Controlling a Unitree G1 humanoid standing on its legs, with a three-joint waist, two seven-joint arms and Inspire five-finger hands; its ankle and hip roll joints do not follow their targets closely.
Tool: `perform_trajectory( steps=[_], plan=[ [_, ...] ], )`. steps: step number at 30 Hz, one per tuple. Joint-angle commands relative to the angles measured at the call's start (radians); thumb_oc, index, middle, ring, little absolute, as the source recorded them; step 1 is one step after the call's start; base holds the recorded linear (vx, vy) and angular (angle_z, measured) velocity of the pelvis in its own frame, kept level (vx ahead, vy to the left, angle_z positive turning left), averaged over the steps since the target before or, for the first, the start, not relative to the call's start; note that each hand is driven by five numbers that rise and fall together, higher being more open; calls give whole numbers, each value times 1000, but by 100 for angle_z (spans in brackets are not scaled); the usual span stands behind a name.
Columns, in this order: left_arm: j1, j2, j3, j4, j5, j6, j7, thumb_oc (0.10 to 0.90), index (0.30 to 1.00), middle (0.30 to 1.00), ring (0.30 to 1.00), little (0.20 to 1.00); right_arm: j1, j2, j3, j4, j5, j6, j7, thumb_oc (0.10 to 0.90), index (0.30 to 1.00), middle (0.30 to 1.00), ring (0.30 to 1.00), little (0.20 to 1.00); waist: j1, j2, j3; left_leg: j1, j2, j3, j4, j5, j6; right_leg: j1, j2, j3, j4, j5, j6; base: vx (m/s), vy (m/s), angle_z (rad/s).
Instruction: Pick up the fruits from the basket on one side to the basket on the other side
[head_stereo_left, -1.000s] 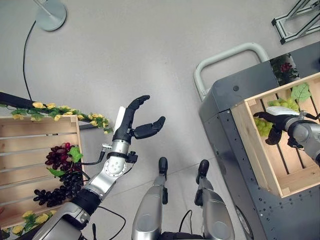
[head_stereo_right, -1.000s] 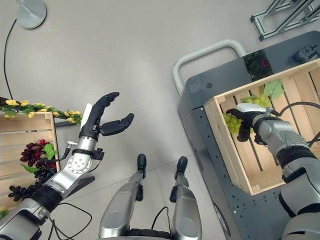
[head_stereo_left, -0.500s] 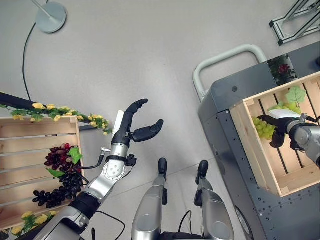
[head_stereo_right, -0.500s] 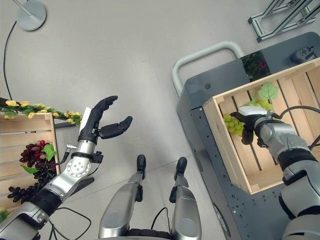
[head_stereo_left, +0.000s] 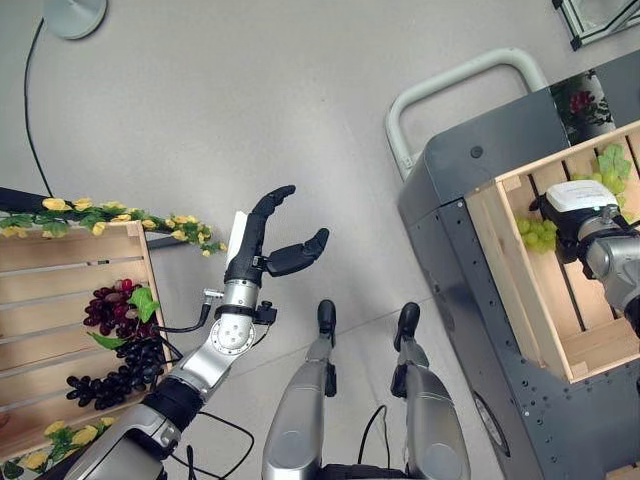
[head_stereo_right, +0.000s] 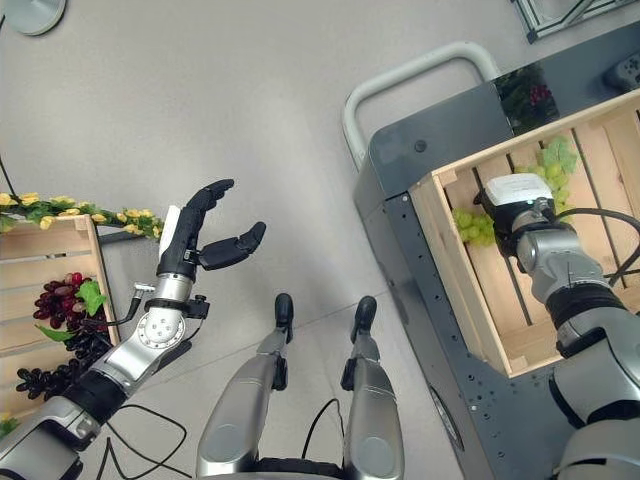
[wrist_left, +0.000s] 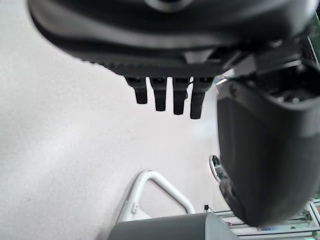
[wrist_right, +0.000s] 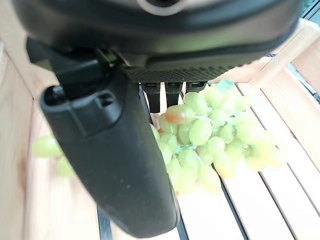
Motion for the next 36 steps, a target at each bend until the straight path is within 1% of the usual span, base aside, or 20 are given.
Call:
perform_trajectory(
  steps=[1, 2, 5, 6, 11, 16, 19, 20, 23, 27, 29, 30, 31, 32, 34, 35, 36],
  plan=[
    [-9, 8, 34, -148, 5, -126, 57, 800, 900, 900, 900, 900, -70, -76, 32, 35, 47, 81, -97, 527, 491, 491, 491, 491, -11, 36, -13, -115, -57, 6, 202, -84, 6, -101, -6, -26, 188, -37, -17, -13, -1, 5],
    [-11, 7, 34, -152, 6, -125, 56, 800, 900, 900, 900, 900, -70, -72, 27, 37, 79, 72, -118, 400, 300, 300, 300, 300, -11, 37, -13, -125, -58, 5, 219, -90, 8, -109, -8, -26, 200, -40, -20, -15, 1, 8],
    [-14, 3, 30, -155, 12, -125, 63, 800, 900, 900, 900, 900, -63, -60, -10, 45, 169, 46, -196, 400, 300, 300, 300, 300, -13, 39, -13, -148, -60, 7, 251, -104, 13, -131, -9, -26, 225, -47, -24, -19, 13, 7],
    [-13, -1, 32, -159, 15, -121, 67, 800, 900, 900, 900, 900, -56, -54, -36, 38, 198, 32, -238, 400, 300, 300, 300, 300, -16, 40, -13, -157, -61, 7, 266, -111, 16, -139, -8, -23, 237, -51, -26, -16, 31, 2],
    [-7, -8, 35, -174, 23, -109, 72, 800, 900, 900, 900, 900, -39, -45, -88, 9, 207, 12, -281, 400, 300, 300, 300, 300, -23, 42, -13, -160, -59, 12, 291, -128, 22, -141, -11, -16, 254, -58, -26, -2, 35, 2],
    [4, -8, 40, -173, 29, -110, 78, 800, 900, 900, 900, 900, -25, -48, -107, -5, 221, -3, -309, 400, 300, 300, 300, 300, -30, 41, -13, -135, -54, 23, 301, -140, 27, -121, -14, -9, 258, -60, -26, 6, 57, 0],
    [17, 0, 44, -174, 33, -117, 77, 800, 900, 900, 900, 900, -3, -51, -131, -16, 269, 8, -328, 400, 300, 300, 300, 300, -33, 37, -13, -100, -48, 32, 299, -146, 26, -86, -17, -9, 250, -62, -26, -2, 60, -5],
    [20, 1, 46, -176, 33, -109, 75, 800, 900, 900, 900, 900, 15, -48, -153, -19, 300, 10, -344, 400, 300, 300, 300, 300, -36, 33, -13, -72, -45, 33, 294, -150, 27, -58, -18, -8, 244, -64, -25, -2, 61, -6],
    [25, -4, 53, -171, 31, -104, 70, 800, 900, 900, 900, 900, 47, -51, -189, -26, 326, 11, -366, 400, 300, 300, 300, 300, -43, 26, -13, -28, -40, 36, 286, -153, 25, -12, -17, -4, 230, -65, -27, 1, 61, -4],
    [35, -12, 64, -170, 20, -83, 44, 800, 900, 900, 900, 900, 114, -59, -266, -35, 405, -4, -405, 400, 300, 300, 300, 300, -48, 9, -13, 51, -32, 41, 276, -165, 23, 75, -18, -2, 207, -69, -30, 19, 39, -5],
    [49, -20, 71, -166, 8, -55, 19, 800, 900, 900, 900, 900, 167, -65, -322, -63, 463, -7, -414, 400, 300, 300, 300, 300, -53, -3, -38, 88, -27, 42, 264, -173, 22, 117, -16, 0, 190, -71, -31, 47, 31, 4],
    [50, -20, 71, -166, 6, -53, 17, 800, 900, 900, 900, 900, 173, -65, -328, -67, 470, -10, -419, 400, 300, 300, 300, 300, -52, -4, -39, 92, -27, 42, 263, -173, 22, 121, -15, 0, 188, -71, -31, 71, 40, 0],
    [66, -31, 77, -157, -4, -40, -3, 800, 900, 900, 900, 900, 214, -68, -371, -89, 493, -17, -425, 400, 300, 300, 300, 300, -57, -13, -61, 122, -23, 45, 253, -179, 21, 152, -13, 2, 176, -75, -32, 55, 36, -4],
    [69, -32, 78, -156, -6, -38, -8, 800, 900, 900, 900, 900, 223, -69, -380, -94, 504, -24, -432, 400, 300, 300, 300, 300, -57, -14, -64, 128, -23, 45, 250, -180, 21, 159, -12, 3, 174, -75, -32, 94, 52, -6],
    [88, -47, 88, -146, -30, -6, -39, 800, 900, 900, 900, 900, 290, -72, -448, -141, 536, -41, -439, 400, 300, 300, 300, 300, -64, -25, -95, 171, -16, 51, 242, -190, 19, 207, -11, 1, 160, -83, -36, 87, 35, -4],
    [91, -49, 89, -144, -36, -3, -44, 800, 900, 900, 900, 900, 299, -72, -456, -147, 543, -44, -444, 400, 300, 300, 300, 300, -64, -27, -98, 176, -15, 51, 241, -191, 19, 213, -11, 1, 159, -84, -36, 107, 44, -4],
    [109, -64, 100, -132, -58, 8, -67, 800, 900, 900, 900, 900, 330, -72, -487, -183, 565, -46, -444, 400, 300, 300, 300, 300, -69, -32, -119, 206, -14, 53, 234, -197, 19, 242, -9, 4, 153, -91, -39, 78, 54, -5]
  ],
)
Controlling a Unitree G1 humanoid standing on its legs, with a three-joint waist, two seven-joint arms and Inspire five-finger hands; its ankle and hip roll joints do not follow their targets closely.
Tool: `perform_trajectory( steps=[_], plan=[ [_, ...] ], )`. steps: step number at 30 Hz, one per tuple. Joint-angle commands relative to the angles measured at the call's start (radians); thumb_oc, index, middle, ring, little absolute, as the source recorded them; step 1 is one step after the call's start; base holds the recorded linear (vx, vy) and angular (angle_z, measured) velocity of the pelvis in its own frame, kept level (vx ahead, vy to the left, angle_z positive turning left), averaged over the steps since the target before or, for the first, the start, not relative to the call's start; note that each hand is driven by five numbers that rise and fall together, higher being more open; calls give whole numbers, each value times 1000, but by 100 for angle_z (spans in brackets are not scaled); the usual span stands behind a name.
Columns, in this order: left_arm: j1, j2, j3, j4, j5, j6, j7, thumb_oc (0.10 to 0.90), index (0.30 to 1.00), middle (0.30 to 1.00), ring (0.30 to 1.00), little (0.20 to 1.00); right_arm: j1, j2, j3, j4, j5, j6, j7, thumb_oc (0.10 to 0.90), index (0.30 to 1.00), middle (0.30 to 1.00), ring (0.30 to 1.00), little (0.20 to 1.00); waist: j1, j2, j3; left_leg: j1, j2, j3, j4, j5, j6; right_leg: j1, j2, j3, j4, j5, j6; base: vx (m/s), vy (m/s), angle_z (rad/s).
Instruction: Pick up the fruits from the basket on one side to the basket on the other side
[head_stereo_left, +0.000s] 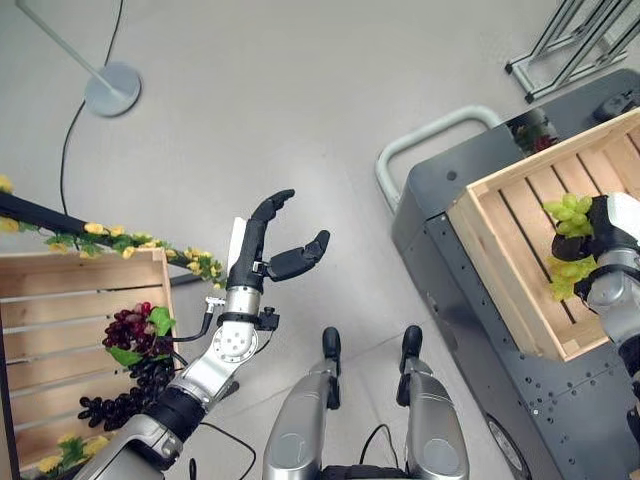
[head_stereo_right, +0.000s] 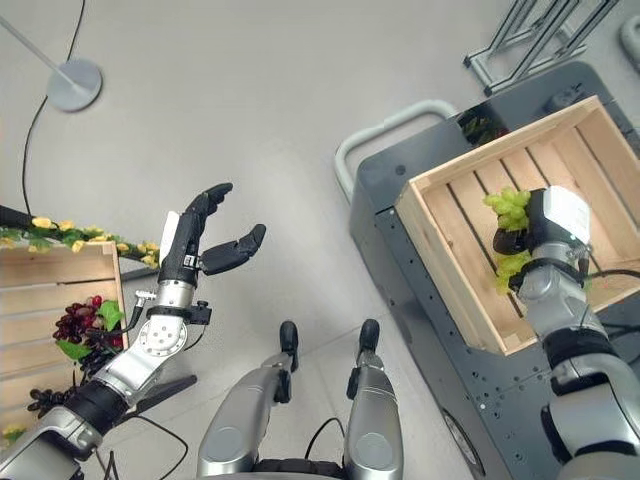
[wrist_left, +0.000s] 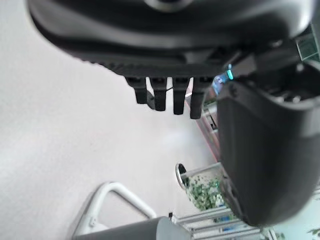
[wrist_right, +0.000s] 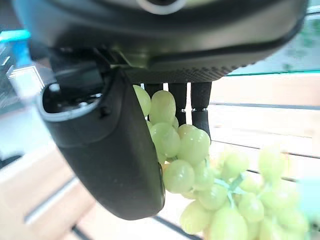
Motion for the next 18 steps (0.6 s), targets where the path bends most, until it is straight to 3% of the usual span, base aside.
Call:
perform_trajectory(
  steps=[1, 8, 14, 18],
  plan=[
    [45, -45, 89, -73, -55, -33, -39, 800, 900, 900, 900, 900, -19, -134, -62, -74, 89, -47, -132, 400, 300, 300, 300, 300, -14, -40, -123, 34, 6, 29, 151, -147, -18, 76, 29, -27, 73, -51, -55, 119, 56, -8],
    [138, -63, 110, -57, -46, 23, -166, 800, 900, 900, 900, 900, 146, -93, -221, -264, 125, -116, -80, 400, 300, 300, 300, 300, -38, -66, -249, 158, 16, 17, 59, -130, -28, 194, 50, 0, -4, -49, -53, 167, 21, -10],
    [125, -57, 104, -69, 5, 40, -265, 800, 900, 900, 900, 900, 154, -35, -269, -432, 207, -139, 21, 400, 300, 300, 300, 300, -50, -63, -360, 246, 29, 5, -97, -70, -49, 248, 66, 21, -115, -2, -35, 132, 11, -8],
    [109, -53, 103, -63, 9, 18, -330, 800, 900, 900, 900, 900, 140, 1, -277, -525, 236, -150, 63, 400, 300, 300, 300, 300, -49, -59, -393, 273, 36, -5, -166, -42, -59, 271, 70, 20, -171, 21, -27, 43, 2, 3]
  ],
)
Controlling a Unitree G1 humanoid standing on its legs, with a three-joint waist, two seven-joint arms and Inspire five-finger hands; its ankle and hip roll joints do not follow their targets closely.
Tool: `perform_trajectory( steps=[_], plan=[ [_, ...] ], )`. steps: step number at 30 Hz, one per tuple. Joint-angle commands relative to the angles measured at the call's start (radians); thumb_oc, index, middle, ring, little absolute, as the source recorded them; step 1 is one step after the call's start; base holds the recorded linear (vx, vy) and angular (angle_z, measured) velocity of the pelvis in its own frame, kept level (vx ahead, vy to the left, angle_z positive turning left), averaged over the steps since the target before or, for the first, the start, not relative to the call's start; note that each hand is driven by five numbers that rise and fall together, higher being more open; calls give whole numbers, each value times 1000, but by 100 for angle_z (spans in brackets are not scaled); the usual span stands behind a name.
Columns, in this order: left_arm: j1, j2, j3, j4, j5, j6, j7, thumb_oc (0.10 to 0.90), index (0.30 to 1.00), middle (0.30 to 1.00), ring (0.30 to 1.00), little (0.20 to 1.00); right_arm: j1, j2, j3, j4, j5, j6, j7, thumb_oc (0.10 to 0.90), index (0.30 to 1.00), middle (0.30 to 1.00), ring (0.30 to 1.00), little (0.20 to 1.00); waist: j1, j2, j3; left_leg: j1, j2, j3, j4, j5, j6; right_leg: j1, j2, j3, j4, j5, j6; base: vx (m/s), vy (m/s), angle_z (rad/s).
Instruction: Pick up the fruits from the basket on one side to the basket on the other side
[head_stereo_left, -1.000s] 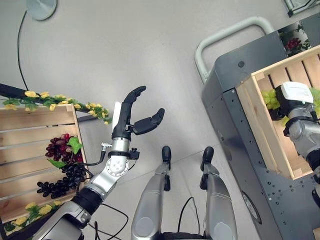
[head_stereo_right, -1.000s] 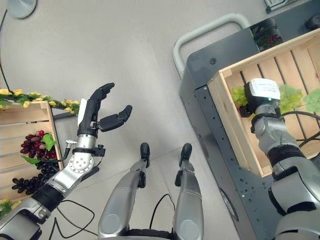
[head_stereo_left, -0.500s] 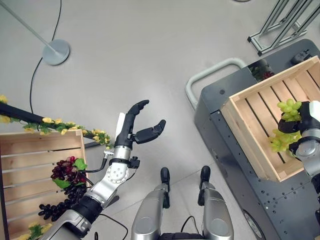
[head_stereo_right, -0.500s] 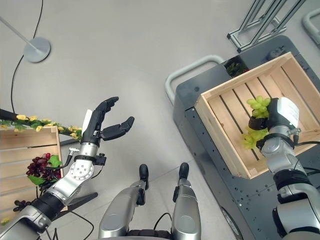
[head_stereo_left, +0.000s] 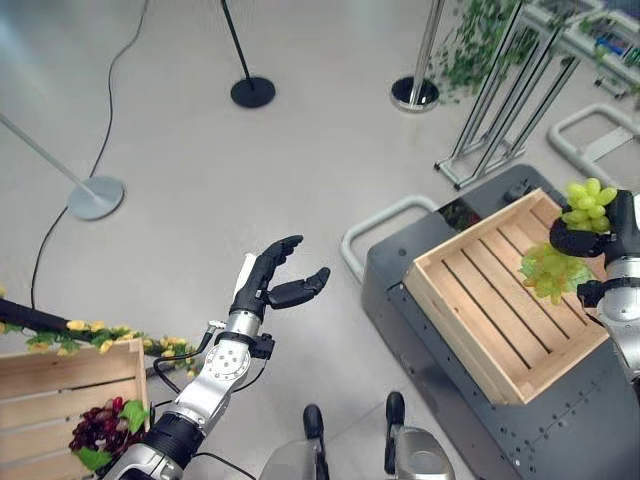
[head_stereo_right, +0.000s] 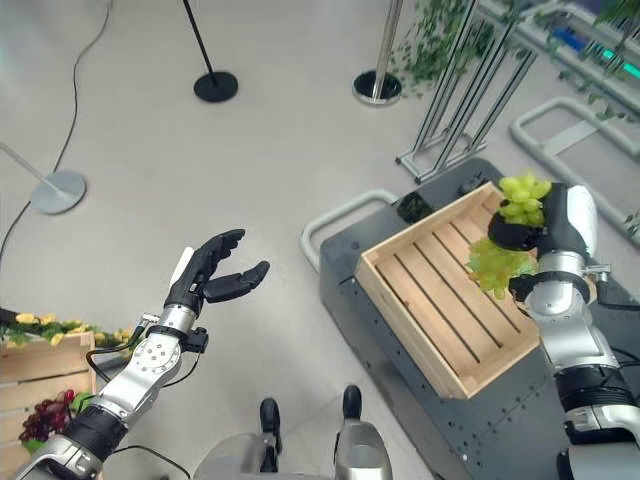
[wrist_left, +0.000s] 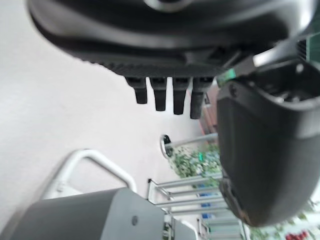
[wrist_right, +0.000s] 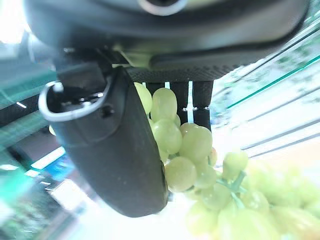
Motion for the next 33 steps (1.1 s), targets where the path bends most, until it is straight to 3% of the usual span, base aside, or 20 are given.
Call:
perform_trajectory(
  steps=[1, 11, 17, 25, 33],
  plan=[
    [-18, -3, -7, -48, 32, -101, -56, 800, 900, 900, 900, 900, -93, -35, -36, -109, 60, -123, 21, 400, 300, 300, 300, 300, 18, -12, -153, -13, 15, -30, 31, -27, -27, 8, 20, 4, 11, 32, -45, 25, 0, 11],
    [-106, 14, -10, -38, 6, -135, -169, 800, 900, 900, 900, 900, -251, 25, 61, -249, 117, -99, 108, 400, 300, 300, 300, 300, 59, -16, -208, -10, 10, -63, -12, -10, -39, 40, 16, -47, -29, 30, -38, 15, -6, 11],
    [-153, 8, -25, -81, -32, -93, -238, 800, 900, 900, 900, 900, -330, 51, 132, -267, 122, -36, 145, 400, 300, 300, 300, 300, 92, -19, -227, -6, 8, -86, -12, -11, -39, 64, 5, -82, -29, 17, -35, 37, -7, 20],
    [-247, -7, -30, -112, -20, -4, -194, 800, 900, 900, 900, 900, -443, 132, 266, -212, 123, 72, 178, 400, 300, 300, 300, 300, 140, -26, -250, -4, 6, -126, -12, -9, -39, 90, -10, -123, -29, 7, -33, 50, -7, 24],
    [-282, -24, -35, -138, -74, 64, -239, 800, 900, 900, 900, 900, -467, 222, 337, -195, 140, 124, 214, 400, 300, 300, 300, 300, 154, -24, -255, 0, 6, -141, -12, -12, -36, 98, -13, -125, -29, 4, -34, 38, 3, 13]
  ],
)
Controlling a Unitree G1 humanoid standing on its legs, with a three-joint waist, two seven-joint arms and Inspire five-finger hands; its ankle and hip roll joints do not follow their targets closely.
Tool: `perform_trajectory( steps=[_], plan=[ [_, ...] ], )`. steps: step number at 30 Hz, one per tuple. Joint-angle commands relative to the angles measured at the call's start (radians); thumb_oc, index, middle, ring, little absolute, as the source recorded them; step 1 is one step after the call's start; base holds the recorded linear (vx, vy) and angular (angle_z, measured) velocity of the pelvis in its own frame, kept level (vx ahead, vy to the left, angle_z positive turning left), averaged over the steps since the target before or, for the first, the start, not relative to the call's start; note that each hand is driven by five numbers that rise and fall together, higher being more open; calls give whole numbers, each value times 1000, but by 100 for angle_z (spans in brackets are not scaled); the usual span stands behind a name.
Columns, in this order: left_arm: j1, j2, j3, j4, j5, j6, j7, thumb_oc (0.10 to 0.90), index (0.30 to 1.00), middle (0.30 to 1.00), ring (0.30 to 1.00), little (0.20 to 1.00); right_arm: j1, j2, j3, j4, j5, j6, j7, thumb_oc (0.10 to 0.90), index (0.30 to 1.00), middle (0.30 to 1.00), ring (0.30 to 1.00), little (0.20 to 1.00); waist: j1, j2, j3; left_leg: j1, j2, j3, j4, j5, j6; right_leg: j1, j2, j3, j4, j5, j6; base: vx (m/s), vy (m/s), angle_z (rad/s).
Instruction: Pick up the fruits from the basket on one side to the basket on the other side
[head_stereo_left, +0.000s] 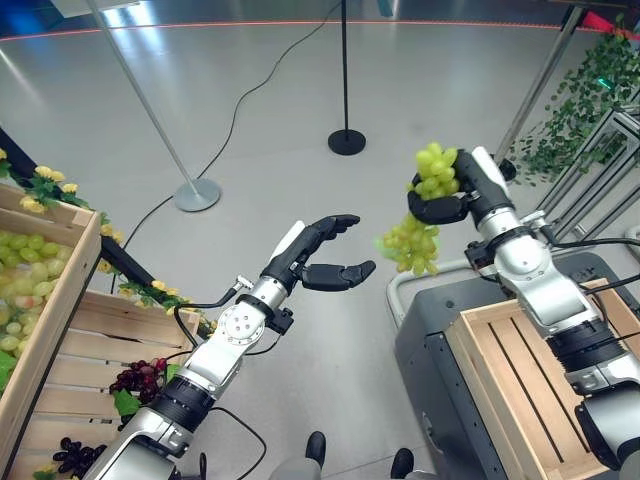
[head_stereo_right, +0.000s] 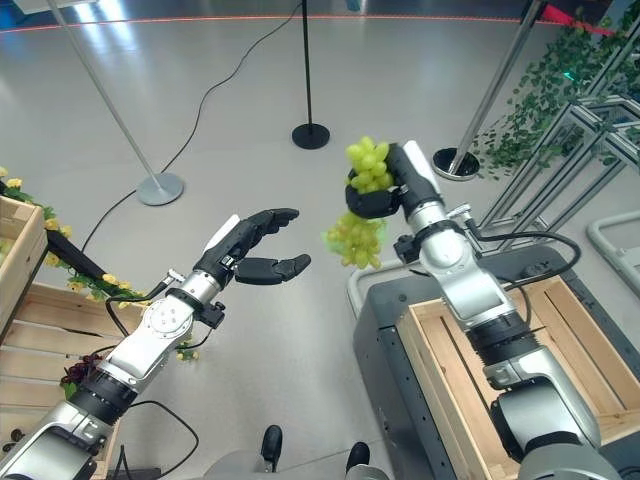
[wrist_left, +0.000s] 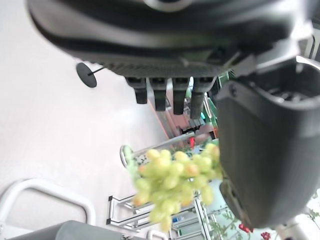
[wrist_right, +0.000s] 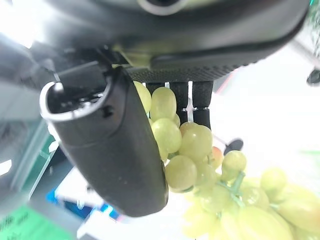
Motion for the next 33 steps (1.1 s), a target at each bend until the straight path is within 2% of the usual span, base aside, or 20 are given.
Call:
perform_trajectory(
  steps=[1, 10, 16, 33],
  plan=[
    [-114, -34, -25, -30, -86, -31, -2, 800, 900, 900, 900, 900, -159, 35, 15, 5, 65, -52, -9, 400, 300, 300, 300, 300, 10, -36, -162, 30, -4, 31, 1, -58, -12, 28, -24, 26, 2, 13, -18, 52, 7, 2],
    [-156, -99, -74, 0, -128, 37, -20, 800, 900, 900, 900, 900, -182, 118, 52, -30, 97, -29, 20, 400, 300, 300, 300, 300, -2, -36, -163, 35, -3, 35, 1, -63, -10, 29, -24, 37, 2, 10, -17, 9, 2, 0],
    [-173, -153, -119, 55, -190, 81, -85, 800, 900, 900, 900, 900, -208, 158, 70, -75, 115, -21, 37, 400, 300, 300, 300, 300, -17, -36, -165, 41, -3, 48, 1, -68, -10, 26, -22, 54, 2, 8, -17, 3, 1, -1],
    [-186, -183, -154, 200, -186, 156, -122, 800, 900, 900, 900, 900, -260, 174, 63, -155, 169, -17, 7, 400, 300, 300, 300, 300, -28, -37, -168, 50, -2, 61, 1, -68, -13, 26, -14, 74, 2, 6, -15, 6, -3, -2]
  ],
)
